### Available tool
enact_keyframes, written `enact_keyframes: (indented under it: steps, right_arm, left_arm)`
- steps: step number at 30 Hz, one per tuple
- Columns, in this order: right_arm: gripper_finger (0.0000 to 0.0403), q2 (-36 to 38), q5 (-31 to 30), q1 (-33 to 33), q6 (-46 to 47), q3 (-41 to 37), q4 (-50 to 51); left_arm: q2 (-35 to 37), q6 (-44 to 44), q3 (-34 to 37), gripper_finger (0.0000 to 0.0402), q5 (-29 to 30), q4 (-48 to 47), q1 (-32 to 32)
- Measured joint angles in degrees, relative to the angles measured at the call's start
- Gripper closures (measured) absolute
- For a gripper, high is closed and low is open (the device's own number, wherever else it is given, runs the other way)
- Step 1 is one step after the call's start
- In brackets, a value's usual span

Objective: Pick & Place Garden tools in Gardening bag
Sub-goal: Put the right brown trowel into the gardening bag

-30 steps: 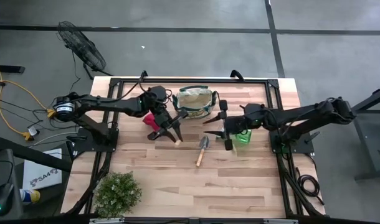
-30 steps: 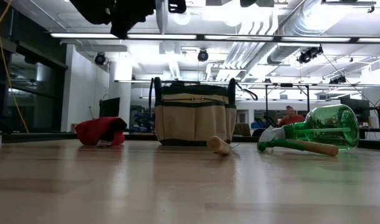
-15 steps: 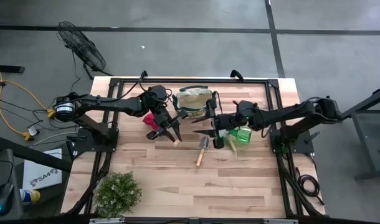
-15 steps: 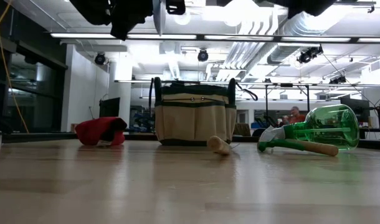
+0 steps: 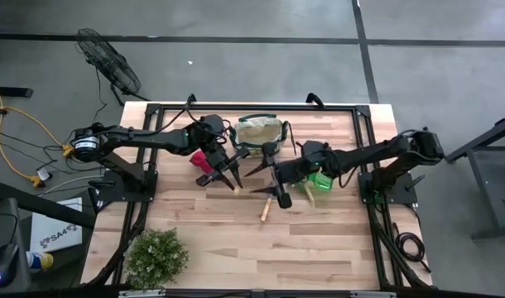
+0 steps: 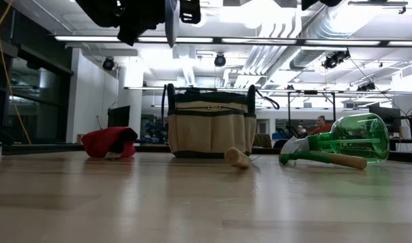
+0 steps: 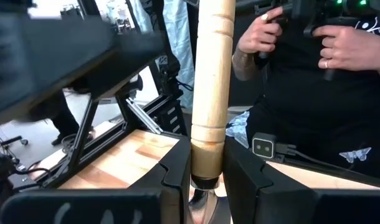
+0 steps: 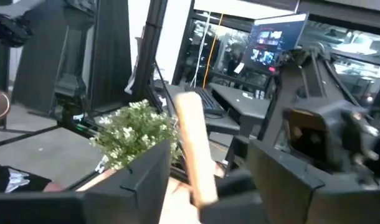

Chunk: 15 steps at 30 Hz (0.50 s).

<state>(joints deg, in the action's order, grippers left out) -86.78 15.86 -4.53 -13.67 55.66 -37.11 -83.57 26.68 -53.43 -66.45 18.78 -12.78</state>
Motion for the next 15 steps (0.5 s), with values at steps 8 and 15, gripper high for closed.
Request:
enact_keyframes:
  steps: [8, 15]
  right_arm:
    - [0.0165, 0.02, -2.05, -1.64, -0.09, 0.00, -1.27]
    - [0.0165, -1.95, 0.42, -1.32, 0.53, 1.36, -2.13]
  left_arm:
    - [0.00, 0.04, 0.00, 0.0340, 1.78, 0.21, 0.00]
    - [0.00, 0.05, 0.02, 0.0340, 1.83, 1.04, 0.02]
